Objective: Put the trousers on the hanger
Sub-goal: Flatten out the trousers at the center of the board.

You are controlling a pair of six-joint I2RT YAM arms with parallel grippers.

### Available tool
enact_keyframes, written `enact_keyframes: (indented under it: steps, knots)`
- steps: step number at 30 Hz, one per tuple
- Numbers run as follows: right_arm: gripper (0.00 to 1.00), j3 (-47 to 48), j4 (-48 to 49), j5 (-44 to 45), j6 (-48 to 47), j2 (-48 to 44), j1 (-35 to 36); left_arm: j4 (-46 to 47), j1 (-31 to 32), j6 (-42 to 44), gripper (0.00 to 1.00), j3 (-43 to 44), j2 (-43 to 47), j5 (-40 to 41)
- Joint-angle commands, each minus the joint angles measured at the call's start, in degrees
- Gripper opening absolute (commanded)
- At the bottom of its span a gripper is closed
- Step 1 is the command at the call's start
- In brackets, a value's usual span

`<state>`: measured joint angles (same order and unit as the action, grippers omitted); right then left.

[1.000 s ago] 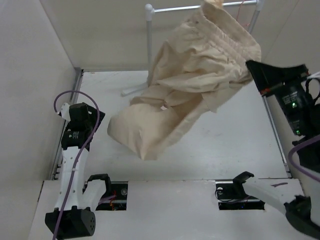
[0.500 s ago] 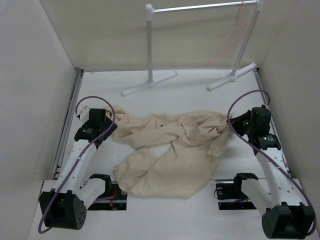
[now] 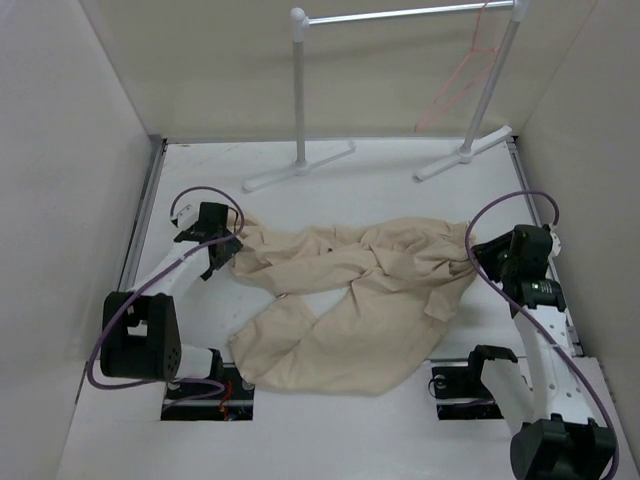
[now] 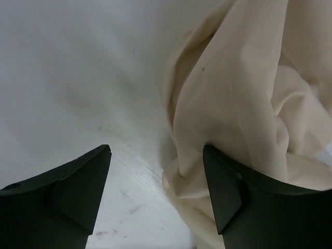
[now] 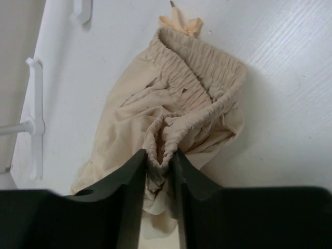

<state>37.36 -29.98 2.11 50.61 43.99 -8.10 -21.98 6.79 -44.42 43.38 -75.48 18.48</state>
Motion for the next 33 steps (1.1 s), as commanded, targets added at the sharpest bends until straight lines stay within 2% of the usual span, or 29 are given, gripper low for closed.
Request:
enact_keyframes:
  steps: [1, 2, 4, 6, 8, 9, 12, 15, 18, 20, 21, 22, 24, 26, 28, 30, 33]
  knots:
    - [0.4, -1.06, -0.09, 2.73, -1.21, -1.36, -0.21, 6.15, -1.82, 0.13, 0.69, 4.69, -4.3, 0.69]
    - [0.45, -1.41, 0.35, 2.46, -1.74, -1.45, -0.12, 7.29, -1.82, 0.21, 0.66, 5.31, -6.32, 0.07]
    - [0.48, -2.03, 0.62, 2.37, -2.36, -1.19, -0.03, 8.44, -2.0, 0.22, 0.57, 6.28, -10.28, -1.07]
    - [0.48, -3.26, 1.58, 2.11, -2.18, -0.75, -0.03, 9.14, -2.17, -0.13, 0.38, 6.98, -13.62, -1.43]
    - [0.4, -4.23, 3.25, 1.23, -2.01, 0.39, -0.64, 8.45, -3.14, -0.49, 0.15, 8.56, -14.87, -2.04]
    - [0.35, -4.49, 3.87, 1.06, -1.83, 1.09, -0.91, 7.83, -3.66, -1.01, 0.1, 9.26, -13.56, -2.39]
    - [0.17, -4.23, 4.22, 1.58, -1.65, 2.59, -0.83, 4.41, -4.11, -1.02, 0.06, 13.73, -5.58, -1.43]
    - [0.04, -3.97, 2.21, 3.42, -1.57, 2.51, -0.74, -4.97, -4.11, -0.14, 0.05, 21.2, 2.16, 2.77]
    - [0.03, -4.49, -1.74, 6.84, -1.22, -0.82, -0.91, -12.19, -4.28, 1.18, 0.06, 25.26, 9.1, 7.26]
    - [0.09, -5.11, -4.03, 8.7, -0.95, -2.84, -0.82, -15.1, -4.37, 2.06, 0.07, 25.36, 12.36, 9.63]
    - [0.17, -5.37, -4.56, 9.05, -1.04, -3.64, -1.0, -15.98, -4.46, 2.5, 0.1, 24.66, 13.16, 10.25]
    - [0.31, -5.46, -4.56, 9.57, -1.56, -3.91, -0.74, -16.17, -4.55, 2.94, 0.13, 23.7, 13.43, 10.35]
    - [0.52, -3.54, -5.0, 11.76, -3.49, -3.73, -0.39, -14.95, -4.72, 3.73, 0.29, 20.54, 12.13, 8.69]
    - [0.63, 0.67, -5.18, 12.92, -5.08, -2.95, 0.31, -12.58, -4.46, 4.17, 0.44, 19.56, 8.79, 4.74]
    - [0.69, 5.94, -4.83, 13.1, -6.22, -1.02, 1.11, -9.77, -3.67, 4.87, 0.58, 20.34, 4.49, 3.24]
    - [0.73, 10.6, -2.29, 12.14, -8.67, 3.45, 2.51, -7.3, -2.62, 6.53, 0.66, 22.71, -0.34, 2.79]
    - [0.65, 16.06, 0.44, 9.85, -10.53, 13.99, 4.27, -4.22, -2.7, 7.42, 0.69, 25.96, -7.2, 1.57]
